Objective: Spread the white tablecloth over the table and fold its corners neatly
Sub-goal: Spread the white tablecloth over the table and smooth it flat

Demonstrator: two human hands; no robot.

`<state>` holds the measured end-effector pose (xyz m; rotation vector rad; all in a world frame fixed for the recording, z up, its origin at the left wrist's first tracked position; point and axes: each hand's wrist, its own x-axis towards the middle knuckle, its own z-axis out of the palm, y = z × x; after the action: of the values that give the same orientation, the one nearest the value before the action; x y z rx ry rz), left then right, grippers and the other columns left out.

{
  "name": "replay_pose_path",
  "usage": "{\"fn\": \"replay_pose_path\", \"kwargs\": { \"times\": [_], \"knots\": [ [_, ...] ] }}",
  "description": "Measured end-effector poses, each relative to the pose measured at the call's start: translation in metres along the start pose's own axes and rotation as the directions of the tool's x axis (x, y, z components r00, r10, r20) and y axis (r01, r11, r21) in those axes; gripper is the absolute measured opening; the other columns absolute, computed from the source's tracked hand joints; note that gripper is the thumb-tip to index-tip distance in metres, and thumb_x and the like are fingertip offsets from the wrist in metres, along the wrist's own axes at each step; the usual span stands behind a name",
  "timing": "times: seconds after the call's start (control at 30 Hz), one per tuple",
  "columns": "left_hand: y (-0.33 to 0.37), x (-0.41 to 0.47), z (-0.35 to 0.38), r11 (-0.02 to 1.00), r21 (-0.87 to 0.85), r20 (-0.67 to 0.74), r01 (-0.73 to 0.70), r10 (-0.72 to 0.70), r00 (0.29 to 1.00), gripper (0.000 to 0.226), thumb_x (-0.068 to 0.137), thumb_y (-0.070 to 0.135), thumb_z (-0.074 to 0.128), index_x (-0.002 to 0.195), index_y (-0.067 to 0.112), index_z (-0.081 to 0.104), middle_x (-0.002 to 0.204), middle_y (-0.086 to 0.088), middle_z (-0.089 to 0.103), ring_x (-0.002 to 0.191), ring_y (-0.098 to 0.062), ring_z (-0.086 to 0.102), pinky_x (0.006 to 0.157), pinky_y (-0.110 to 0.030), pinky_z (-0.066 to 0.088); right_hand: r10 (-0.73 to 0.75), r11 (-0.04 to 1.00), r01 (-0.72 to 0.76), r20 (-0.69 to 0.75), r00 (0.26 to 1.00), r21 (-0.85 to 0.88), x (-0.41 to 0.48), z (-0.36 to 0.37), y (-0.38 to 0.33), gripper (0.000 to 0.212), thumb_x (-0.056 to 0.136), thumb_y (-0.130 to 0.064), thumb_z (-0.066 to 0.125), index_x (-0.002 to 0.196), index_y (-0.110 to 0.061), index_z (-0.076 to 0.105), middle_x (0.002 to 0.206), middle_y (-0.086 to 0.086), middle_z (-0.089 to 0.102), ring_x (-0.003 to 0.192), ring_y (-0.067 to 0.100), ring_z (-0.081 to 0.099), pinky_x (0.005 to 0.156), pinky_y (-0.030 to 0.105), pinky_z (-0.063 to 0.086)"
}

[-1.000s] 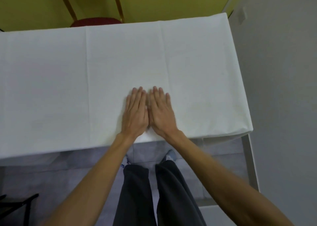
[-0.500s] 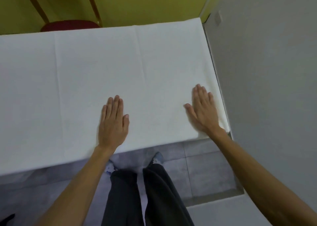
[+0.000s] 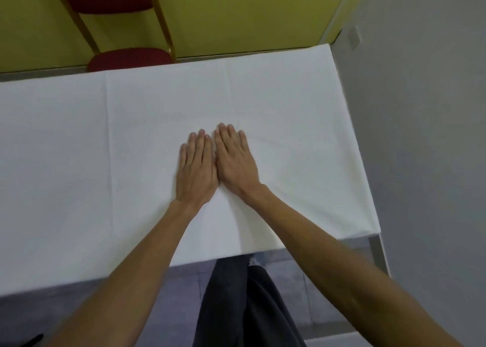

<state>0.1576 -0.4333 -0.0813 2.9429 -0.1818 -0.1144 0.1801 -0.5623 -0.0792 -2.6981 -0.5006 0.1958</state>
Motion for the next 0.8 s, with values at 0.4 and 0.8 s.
{"fn": "replay_pose_path", "kwargs": {
  "times": [0.4,0.8],
  "knots": [
    [0.001,0.001,-0.003,1.0,-0.01,0.015,-0.019,0.019,1.0,0.058,0.103,0.028,0.019,0.154,0.0,0.016,0.164,-0.016,0.013,0.152,-0.031,0.007,0.121,-0.049,0.016,0.418,0.896,-0.422,-0.055,0.907,-0.139,-0.029,-0.089,0.168,0.078,0.103,-0.058,0.018,0.159,-0.006,0.004,0.169,0.012,0.002,0.156,0.024,-0.002,0.126,0.042,-0.002],
    [-0.047,0.11,-0.02,1.0,-0.026,0.005,0.013,-0.013,1.0,0.07,0.1,0.039,0.035,0.154,-0.001,0.015,0.161,-0.021,0.015,0.151,-0.035,0.011,0.123,-0.051,0.013,0.036,0.999,-0.034,-0.079,0.996,0.028,0.13,-0.008,-0.013,0.055,0.109,-0.027,0.03,0.156,0.0,0.022,0.164,0.022,0.018,0.154,0.035,0.009,0.126,0.044,-0.002]
  ]
}}
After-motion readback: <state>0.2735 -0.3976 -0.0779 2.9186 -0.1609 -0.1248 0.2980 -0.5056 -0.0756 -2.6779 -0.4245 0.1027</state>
